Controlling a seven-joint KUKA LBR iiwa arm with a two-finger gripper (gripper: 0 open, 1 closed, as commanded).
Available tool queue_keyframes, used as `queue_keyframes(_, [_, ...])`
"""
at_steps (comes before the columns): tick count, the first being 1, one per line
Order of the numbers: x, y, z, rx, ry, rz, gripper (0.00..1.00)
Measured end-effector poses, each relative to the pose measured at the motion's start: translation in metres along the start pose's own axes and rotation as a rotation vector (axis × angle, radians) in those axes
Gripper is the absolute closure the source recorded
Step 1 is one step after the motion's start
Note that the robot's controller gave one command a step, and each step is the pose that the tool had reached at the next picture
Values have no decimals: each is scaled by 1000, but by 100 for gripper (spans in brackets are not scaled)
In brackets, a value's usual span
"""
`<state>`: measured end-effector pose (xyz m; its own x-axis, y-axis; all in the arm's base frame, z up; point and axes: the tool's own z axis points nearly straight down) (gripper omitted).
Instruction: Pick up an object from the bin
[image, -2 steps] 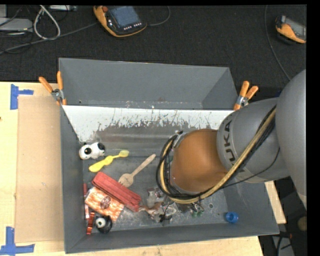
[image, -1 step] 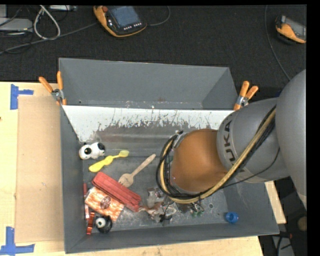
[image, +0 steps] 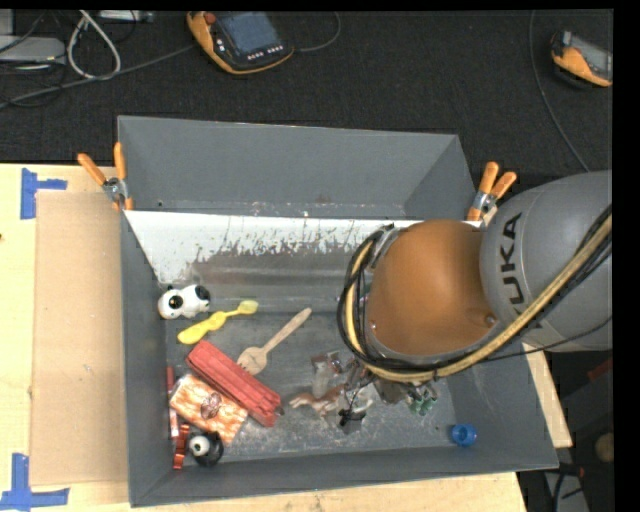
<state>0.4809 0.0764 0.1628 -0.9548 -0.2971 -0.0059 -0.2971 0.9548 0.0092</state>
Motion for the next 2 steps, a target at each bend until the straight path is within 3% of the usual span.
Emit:
queue_keyframes(1, [-3, 1, -15, 1, -6, -4, 100])
queue_keyframes(2, [-1, -19, -66, -1, 1, 3, 100])
